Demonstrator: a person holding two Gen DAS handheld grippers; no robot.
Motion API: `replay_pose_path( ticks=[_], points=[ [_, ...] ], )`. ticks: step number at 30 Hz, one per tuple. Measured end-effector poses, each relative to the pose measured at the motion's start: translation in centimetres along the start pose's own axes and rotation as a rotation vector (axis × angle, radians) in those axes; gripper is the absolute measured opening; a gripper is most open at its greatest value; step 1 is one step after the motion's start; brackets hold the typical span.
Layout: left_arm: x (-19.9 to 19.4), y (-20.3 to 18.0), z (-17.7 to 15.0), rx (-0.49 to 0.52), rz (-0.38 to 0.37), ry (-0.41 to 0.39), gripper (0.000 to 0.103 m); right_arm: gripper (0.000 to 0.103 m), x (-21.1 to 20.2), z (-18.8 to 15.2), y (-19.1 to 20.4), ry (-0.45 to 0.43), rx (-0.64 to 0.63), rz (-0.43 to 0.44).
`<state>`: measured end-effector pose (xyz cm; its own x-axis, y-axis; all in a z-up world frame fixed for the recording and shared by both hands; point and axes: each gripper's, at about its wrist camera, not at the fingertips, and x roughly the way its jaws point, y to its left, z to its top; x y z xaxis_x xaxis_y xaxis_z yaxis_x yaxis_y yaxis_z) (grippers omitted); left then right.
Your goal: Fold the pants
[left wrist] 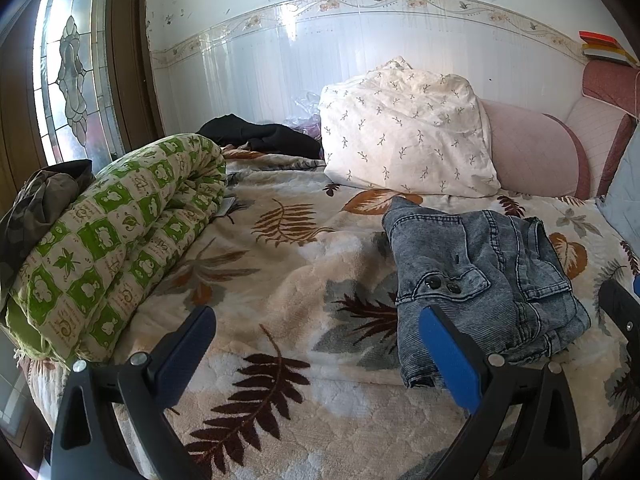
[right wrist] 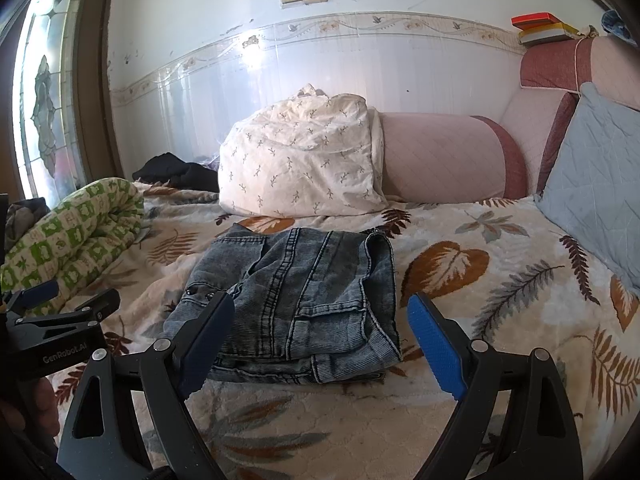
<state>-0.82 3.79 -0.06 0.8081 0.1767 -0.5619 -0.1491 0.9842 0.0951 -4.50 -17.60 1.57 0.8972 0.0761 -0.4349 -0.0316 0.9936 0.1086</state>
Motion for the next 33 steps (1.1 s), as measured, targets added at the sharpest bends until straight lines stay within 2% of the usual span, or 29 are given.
replay_pose_path(
  ticks=[33],
  points=[
    [0.10, -0.01, -0.09, 0.003, -0.006, 0.003, 0.103, 0.089, 0.11, -0.03, -0.07, 0.002, 0.001, -0.001]
  ],
)
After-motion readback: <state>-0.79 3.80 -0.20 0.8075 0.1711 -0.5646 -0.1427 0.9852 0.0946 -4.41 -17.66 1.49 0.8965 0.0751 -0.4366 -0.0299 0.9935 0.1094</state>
